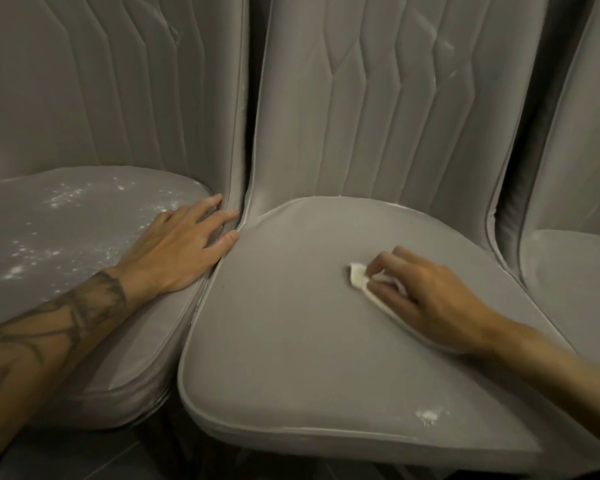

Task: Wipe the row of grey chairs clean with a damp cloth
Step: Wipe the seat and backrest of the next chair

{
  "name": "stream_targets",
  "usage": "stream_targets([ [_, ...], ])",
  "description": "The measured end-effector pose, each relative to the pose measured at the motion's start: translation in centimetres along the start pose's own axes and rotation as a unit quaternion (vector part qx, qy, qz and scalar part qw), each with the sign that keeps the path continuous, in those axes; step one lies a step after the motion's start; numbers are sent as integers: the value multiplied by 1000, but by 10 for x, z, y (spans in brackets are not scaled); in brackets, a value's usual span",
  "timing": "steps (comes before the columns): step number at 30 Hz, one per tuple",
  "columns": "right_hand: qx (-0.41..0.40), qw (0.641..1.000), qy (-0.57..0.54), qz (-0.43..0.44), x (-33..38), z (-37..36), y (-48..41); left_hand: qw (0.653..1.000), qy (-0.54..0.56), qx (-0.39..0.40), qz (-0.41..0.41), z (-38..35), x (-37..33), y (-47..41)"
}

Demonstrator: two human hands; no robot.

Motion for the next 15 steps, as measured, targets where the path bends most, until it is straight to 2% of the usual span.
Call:
stream_targets([
  [3,37,991,-71,103,60,-11,35,1000,1,-2,0,1,0,0],
  [6,56,990,-50,116,47,-6,30,1000,4,-1,-2,1,-1,1],
  [7,39,994,-32,95,28,-1,20,1000,3,-1,-2,2,-2,1],
  [10,23,998,22,-46,-39,12,-3,1000,3,-2,0,3,-3,1],
  [11,24,997,30,-64,-43,9,-2,1000,3,-2,1,2,-2,1],
  [12,18,998,29,-53,-33,7,4,1000,2,-1,1,2,-2,0],
  [15,18,997,-46,65,35,-3,38,1000,0,-1,1,0,0,0],
])
Point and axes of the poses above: each hand's wrist, its own y-axis away from the middle knuckle, its own z-axis out of the back of the hand, x = y × z, the point moved 10 cm from there along -y, towards the middle knuckle, and after that the axes turned 3 degrees about x, right-handed, at the moved point
